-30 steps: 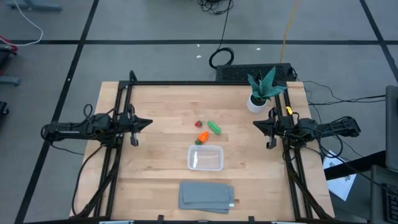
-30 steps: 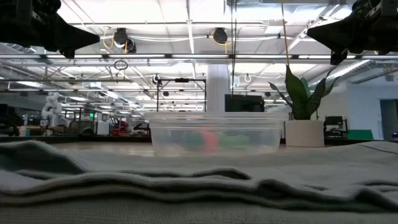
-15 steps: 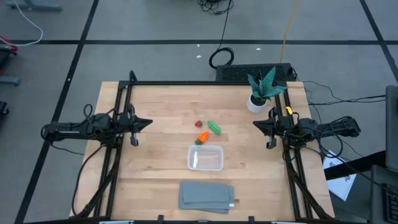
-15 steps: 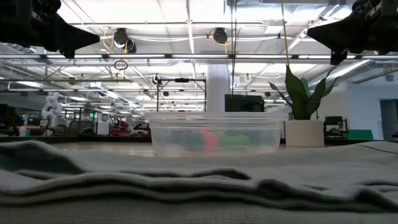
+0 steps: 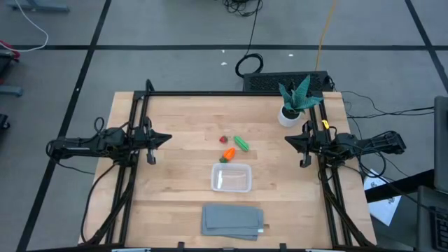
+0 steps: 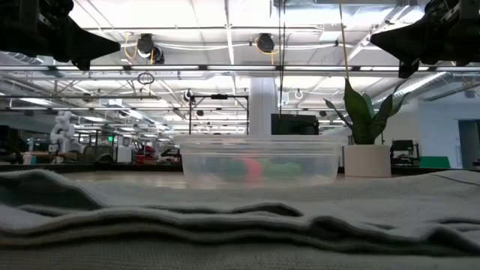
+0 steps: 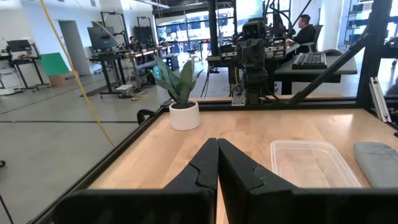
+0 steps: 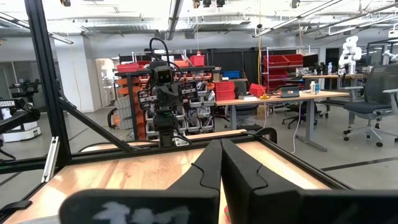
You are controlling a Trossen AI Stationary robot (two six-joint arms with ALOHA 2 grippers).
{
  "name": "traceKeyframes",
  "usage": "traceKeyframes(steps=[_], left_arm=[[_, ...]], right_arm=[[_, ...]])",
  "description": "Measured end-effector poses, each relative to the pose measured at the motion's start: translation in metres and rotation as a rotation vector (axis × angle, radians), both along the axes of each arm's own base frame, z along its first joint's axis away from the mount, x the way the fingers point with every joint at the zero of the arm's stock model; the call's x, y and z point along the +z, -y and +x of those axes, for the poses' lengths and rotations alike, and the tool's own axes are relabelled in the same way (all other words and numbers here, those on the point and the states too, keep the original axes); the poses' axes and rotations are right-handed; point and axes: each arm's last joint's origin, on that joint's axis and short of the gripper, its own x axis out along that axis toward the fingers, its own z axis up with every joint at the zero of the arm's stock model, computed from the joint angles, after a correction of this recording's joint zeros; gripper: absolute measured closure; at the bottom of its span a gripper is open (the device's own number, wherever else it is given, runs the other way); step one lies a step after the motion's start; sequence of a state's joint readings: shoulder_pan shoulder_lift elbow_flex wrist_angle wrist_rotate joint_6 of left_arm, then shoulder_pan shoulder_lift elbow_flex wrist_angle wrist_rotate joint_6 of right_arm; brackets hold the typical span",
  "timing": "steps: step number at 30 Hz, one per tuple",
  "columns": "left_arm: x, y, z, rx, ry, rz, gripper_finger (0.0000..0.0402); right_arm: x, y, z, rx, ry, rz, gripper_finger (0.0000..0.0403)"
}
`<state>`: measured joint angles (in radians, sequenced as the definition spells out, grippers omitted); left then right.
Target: Pick and placing Produce into tupperware
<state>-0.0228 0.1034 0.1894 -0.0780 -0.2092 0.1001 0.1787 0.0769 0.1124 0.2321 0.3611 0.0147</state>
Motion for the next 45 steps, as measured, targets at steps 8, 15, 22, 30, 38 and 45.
traceKeyframes(steps=[8, 15, 22, 30, 38, 45], left_arm=[[0.0, 0.0, 0.0, 0.0, 0.0, 0.0, 0.0392], [0.0, 0.0, 0.0, 0.0, 0.0, 0.0, 0.0392], [0.001, 0.0, 0.0, 0.0, 0.007, 0.0, 0.0392], [0.005, 0.0, 0.0, -0.001, 0.053, -0.025, 0.0392], [0.01, 0.0, -0.001, 0.0, 0.106, -0.007, 0.0392], [0.005, -0.001, 0.005, 0.03, 0.055, -0.054, 0.0392]], right_arm=[[0.0, 0.0, 0.0, 0.0, 0.0, 0.0, 0.0403], [0.001, 0.0, 0.0, 0.0, 0.013, 0.003, 0.0403], [0.003, 0.0, -0.001, 0.0, 0.035, 0.006, 0.0403], [0.003, 0.0, -0.001, 0.0, 0.036, 0.006, 0.0403], [0.002, 0.0, 0.0, 0.0, 0.019, 0.003, 0.0403], [-0.002, 0.0, 0.0, -0.005, -0.002, -0.028, 0.0403]])
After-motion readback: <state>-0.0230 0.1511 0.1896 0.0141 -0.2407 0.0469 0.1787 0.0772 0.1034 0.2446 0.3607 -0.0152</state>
